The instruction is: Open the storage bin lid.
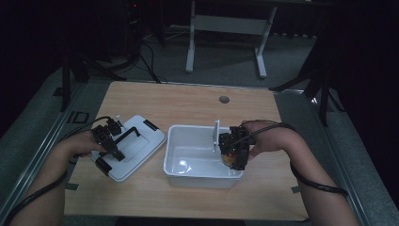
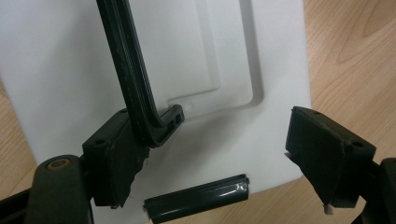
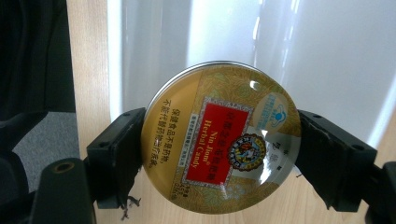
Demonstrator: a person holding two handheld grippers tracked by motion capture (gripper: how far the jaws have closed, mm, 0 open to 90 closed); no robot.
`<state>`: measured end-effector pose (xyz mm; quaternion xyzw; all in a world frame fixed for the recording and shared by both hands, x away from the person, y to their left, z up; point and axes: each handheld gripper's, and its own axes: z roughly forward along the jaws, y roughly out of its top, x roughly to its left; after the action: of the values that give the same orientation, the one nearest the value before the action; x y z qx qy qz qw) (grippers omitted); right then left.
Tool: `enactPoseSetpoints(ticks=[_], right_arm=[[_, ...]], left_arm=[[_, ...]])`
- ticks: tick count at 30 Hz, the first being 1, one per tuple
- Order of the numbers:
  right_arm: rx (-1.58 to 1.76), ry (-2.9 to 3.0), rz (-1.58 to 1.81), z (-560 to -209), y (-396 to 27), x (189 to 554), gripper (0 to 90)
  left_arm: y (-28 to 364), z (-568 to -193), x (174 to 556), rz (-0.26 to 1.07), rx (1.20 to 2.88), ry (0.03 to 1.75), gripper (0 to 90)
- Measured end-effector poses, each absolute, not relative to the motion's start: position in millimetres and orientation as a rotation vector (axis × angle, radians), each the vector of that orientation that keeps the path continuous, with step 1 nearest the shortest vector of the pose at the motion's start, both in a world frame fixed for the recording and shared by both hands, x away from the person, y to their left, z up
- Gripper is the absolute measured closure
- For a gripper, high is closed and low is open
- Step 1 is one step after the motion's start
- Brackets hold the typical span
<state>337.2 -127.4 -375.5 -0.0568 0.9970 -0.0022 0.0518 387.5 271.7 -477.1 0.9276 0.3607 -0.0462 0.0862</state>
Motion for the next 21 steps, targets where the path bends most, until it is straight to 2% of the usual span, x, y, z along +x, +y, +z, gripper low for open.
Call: enactPoseSetpoints(ticks=[21], right_arm=[[-0.211,3.064,-0.026,-424.7,-114.1,358.0,20.7]], left_arm=[[272.7,-482.4,387.8,-0.166,2.758,1.093,19.8]])
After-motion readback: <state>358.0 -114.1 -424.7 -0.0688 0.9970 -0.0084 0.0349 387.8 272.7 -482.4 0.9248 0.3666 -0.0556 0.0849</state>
